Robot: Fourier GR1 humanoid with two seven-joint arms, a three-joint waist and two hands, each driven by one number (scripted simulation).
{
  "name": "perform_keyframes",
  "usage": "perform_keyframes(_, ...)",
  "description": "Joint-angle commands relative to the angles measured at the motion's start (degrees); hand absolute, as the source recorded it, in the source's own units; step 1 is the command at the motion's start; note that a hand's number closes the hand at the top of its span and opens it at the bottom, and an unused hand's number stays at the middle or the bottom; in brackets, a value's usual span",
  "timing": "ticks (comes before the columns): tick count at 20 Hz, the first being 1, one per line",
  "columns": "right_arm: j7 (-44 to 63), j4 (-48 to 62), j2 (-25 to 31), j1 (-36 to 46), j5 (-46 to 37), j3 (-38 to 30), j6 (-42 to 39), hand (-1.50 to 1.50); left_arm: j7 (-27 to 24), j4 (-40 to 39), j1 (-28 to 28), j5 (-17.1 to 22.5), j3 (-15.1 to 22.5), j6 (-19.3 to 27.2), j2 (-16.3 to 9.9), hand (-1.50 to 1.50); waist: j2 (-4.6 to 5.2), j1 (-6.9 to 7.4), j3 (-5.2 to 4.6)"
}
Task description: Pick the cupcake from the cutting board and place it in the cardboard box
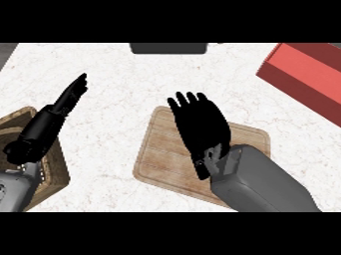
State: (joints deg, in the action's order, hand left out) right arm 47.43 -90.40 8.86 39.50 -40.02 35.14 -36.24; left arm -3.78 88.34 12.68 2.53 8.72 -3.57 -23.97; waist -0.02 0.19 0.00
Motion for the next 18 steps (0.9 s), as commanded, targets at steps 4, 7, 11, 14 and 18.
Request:
perform_keyframes(4, -5.25, 9.0, -0.89, -1.38, -7.64, -0.79, 2.77, -1.5, 3.12, 1.29, 1.77, -1.53, -2.47, -1.29, 1.11, 0.0, 0.04, 0.15, 0.01)
perform_keyframes(7, -3.79, 7.43, -4.46, -4.03, -10.3, -0.04, 2.65, -1.5, -2.66, -1.77, -1.55, -4.25, -1.7, -1.76, 3.48, 0.0, 0.04, 0.01, -0.01)
perform_keyframes(11, -10.96, 5.87, -0.41, -3.79, -8.49, -4.93, -0.29, -1.5, -3.44, -3.44, 0.19, -1.59, -6.59, -5.8, 0.89, 0.0, 0.02, -0.14, -0.01)
perform_keyframes(14, -11.85, 13.86, -5.19, -1.97, -12.68, -5.38, 3.27, -1.5, 0.05, -2.05, 1.43, -5.29, -3.49, -3.17, 5.65, 0.0, 0.07, 0.0, 0.0)
perform_keyframes(18, -12.76, 15.45, -4.9, -4.96, -16.4, -4.2, 5.1, -1.5, -2.91, -0.66, -3.06, -4.25, -5.43, -5.51, 4.86, 0.0, 0.02, 0.2, 0.0)
